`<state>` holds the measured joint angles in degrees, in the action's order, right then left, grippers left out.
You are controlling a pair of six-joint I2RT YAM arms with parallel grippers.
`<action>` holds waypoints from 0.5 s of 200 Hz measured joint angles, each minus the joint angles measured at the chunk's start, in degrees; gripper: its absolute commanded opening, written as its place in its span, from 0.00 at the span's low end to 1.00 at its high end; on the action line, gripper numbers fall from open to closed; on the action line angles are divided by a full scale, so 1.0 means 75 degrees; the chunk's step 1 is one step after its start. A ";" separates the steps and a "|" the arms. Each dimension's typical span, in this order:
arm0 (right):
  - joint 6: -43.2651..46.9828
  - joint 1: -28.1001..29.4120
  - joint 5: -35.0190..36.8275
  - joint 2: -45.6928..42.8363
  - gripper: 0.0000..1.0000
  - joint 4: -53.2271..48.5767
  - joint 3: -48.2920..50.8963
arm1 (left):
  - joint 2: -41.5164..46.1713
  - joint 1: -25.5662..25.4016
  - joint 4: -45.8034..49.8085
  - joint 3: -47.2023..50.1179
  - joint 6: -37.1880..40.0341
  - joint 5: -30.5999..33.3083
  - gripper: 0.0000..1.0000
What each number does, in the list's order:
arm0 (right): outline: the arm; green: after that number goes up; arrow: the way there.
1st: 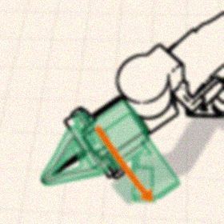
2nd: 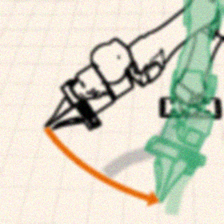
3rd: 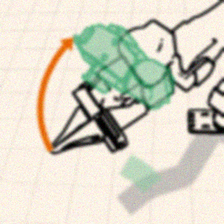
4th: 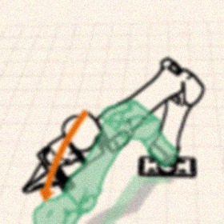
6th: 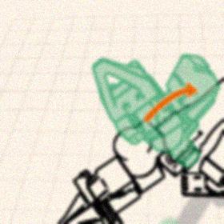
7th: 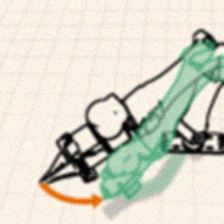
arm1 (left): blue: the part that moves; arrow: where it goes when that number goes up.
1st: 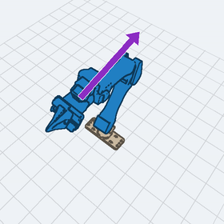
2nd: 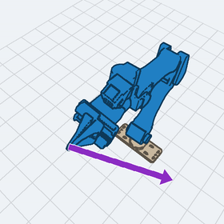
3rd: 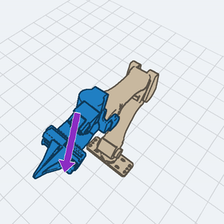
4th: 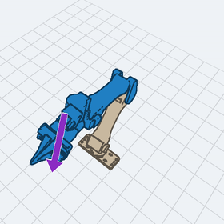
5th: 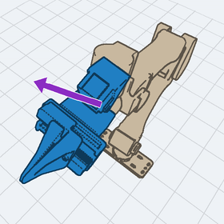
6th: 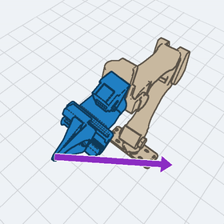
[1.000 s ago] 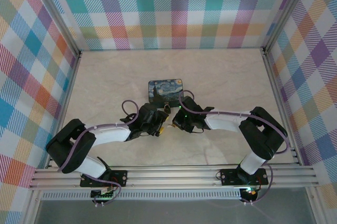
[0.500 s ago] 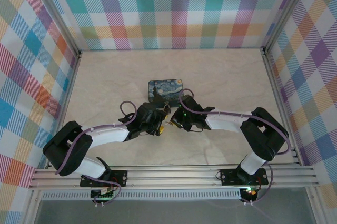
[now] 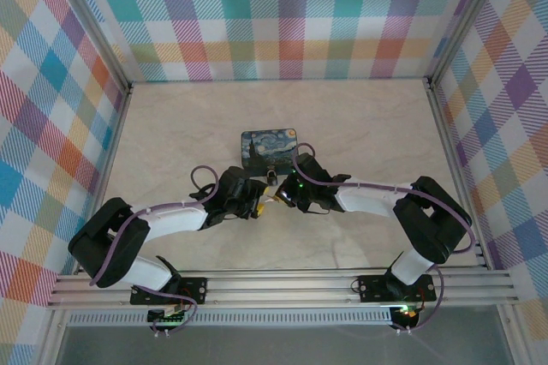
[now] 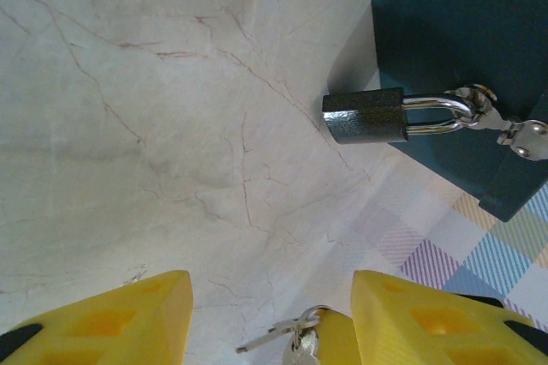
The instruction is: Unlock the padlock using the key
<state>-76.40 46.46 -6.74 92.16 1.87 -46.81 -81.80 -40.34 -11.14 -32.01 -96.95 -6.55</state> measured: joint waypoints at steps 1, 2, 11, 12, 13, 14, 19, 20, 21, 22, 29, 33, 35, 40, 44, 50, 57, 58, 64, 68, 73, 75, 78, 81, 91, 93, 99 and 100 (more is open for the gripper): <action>-0.0003 0.0000 0.0000 0.0000 0.00 0.0003 0.0000 | 0.0003 0.0000 0.0000 0.0000 -0.0003 0.0000 0.51; -0.0006 0.0000 0.0000 0.0000 0.00 0.0006 0.0000 | 0.0003 0.0003 0.0000 0.0000 -0.0006 0.0000 0.51; -0.0023 0.0000 -0.0003 0.0000 0.00 0.0032 0.0000 | 0.0017 0.0006 0.0003 0.0000 -0.0020 0.0000 0.50; -0.0023 0.0000 -0.0003 0.0000 0.00 0.0032 0.0000 | 0.0017 0.0006 0.0003 0.0000 -0.0020 -0.0003 0.49; -0.0026 0.0003 -0.0003 0.0000 0.00 0.0035 0.0000 | 0.0017 0.0006 0.0000 0.0000 -0.0020 -0.0003 0.49; -0.0026 0.0003 -0.0003 0.0000 0.00 0.0038 0.0000 | 0.0017 0.0006 0.0000 0.0000 -0.0020 -0.0003 0.49; -0.0047 0.0003 -0.0003 0.0000 0.00 0.0055 0.0000 | 0.0023 0.0006 0.0000 0.0000 -0.0023 -0.0003 0.49; -0.0044 0.0003 -0.0003 0.0000 0.00 0.0058 0.0000 | 0.0026 0.0006 0.0000 0.0000 -0.0026 -0.0003 0.49; -0.0047 0.0003 -0.0003 0.0000 0.00 0.0067 0.0000 | 0.0026 0.0006 -0.0003 0.0000 -0.0026 -0.0003 0.49; -0.0050 0.0003 -0.0003 0.0000 0.00 0.0070 0.0000 | 0.0026 0.0006 -0.0003 0.0000 -0.0029 -0.0003 0.49; -0.0076 0.0003 -0.0003 0.0000 0.00 0.0096 0.0000 | 0.0032 0.0006 0.0000 0.0000 -0.0044 -0.0003 0.48; -0.0087 0.0003 -0.0003 0.0000 0.00 0.0102 0.0000 | 0.0032 0.0006 0.0000 0.0000 -0.0047 -0.0003 0.48; -0.0099 0.0003 -0.0003 0.0000 0.00 0.0108 0.0000 | 0.0032 0.0006 0.0000 0.0000 -0.0052 -0.0003 0.48; -0.0105 0.0003 -0.0003 0.0000 0.00 0.0128 0.0000 | 0.0032 0.0006 0.0000 0.0000 -0.0055 -0.0003 0.47; -0.0108 0.0003 -0.0003 0.0000 0.00 0.0146 0.0000 | 0.0032 0.0006 0.0000 0.0000 -0.0079 -0.0003 0.46; -0.0114 0.0003 -0.0003 0.0000 0.00 0.0160 0.0000 | 0.0032 0.0006 0.0000 0.0000 -0.0096 -0.0006 0.45; -0.0128 0.0003 -0.0003 0.0000 0.00 0.0175 0.0000 | 0.0032 0.0006 -0.0003 0.0000 -0.0111 -0.0006 0.44; -0.0128 0.0003 -0.0003 0.0000 0.00 0.0178 0.0000 | 0.0032 0.0006 -0.0003 0.0000 -0.0108 -0.0006 0.44; -0.0131 0.0003 -0.0003 0.0000 0.00 0.0195 0.0000 | 0.0032 0.0006 -0.0009 0.0000 -0.0134 -0.0006 0.43; -0.0131 0.0003 -0.0003 0.0000 0.00 0.0201 0.0000 | 0.0032 0.0006 -0.0015 0.0000 -0.0143 -0.0006 0.43; -0.0134 0.0003 -0.0003 0.0000 0.00 0.0213 0.0000 | 0.0032 0.0006 -0.0029 0.0000 -0.0146 -0.0006 0.42; -0.0134 0.0003 -0.0003 0.0000 0.00 0.0219 0.0000 | 0.0032 0.0006 -0.0032 0.0000 -0.0154 -0.0006 0.41; -0.0134 0.0003 -0.0003 0.0000 0.00 0.0227 0.0000 | 0.0032 0.0006 -0.0052 0.0000 -0.0157 -0.0009 0.41; -0.0134 0.0003 -0.0003 0.0000 0.00 0.0233 0.0000 | 0.0032 0.0006 -0.0064 0.0000 -0.0169 -0.0006 0.40; -0.0137 0.0009 -0.0003 0.0000 0.00 0.0242 0.0000 | 0.0032 0.0006 -0.0128 0.0000 -0.0172 -0.0026 0.38; -0.0137 0.0009 -0.0003 0.0000 0.00 0.0242 0.0000 | 0.0032 0.0006 -0.0143 0.0000 -0.0166 -0.0032 0.37; -0.0137 0.0009 -0.0003 0.0000 0.00 0.0248 0.0000 | 0.0032 0.0006 -0.0172 0.0000 -0.0178 -0.0044 0.36; -0.0137 0.0009 -0.0003 0.0000 0.00 0.0251 0.0000 | 0.0032 0.0006 -0.0175 0.0000 -0.0181 -0.0047 0.36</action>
<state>-77.43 46.52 -6.76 92.16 3.75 -46.81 -81.56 -40.29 -12.45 -32.01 -98.30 -6.90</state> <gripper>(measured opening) 0.048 0.382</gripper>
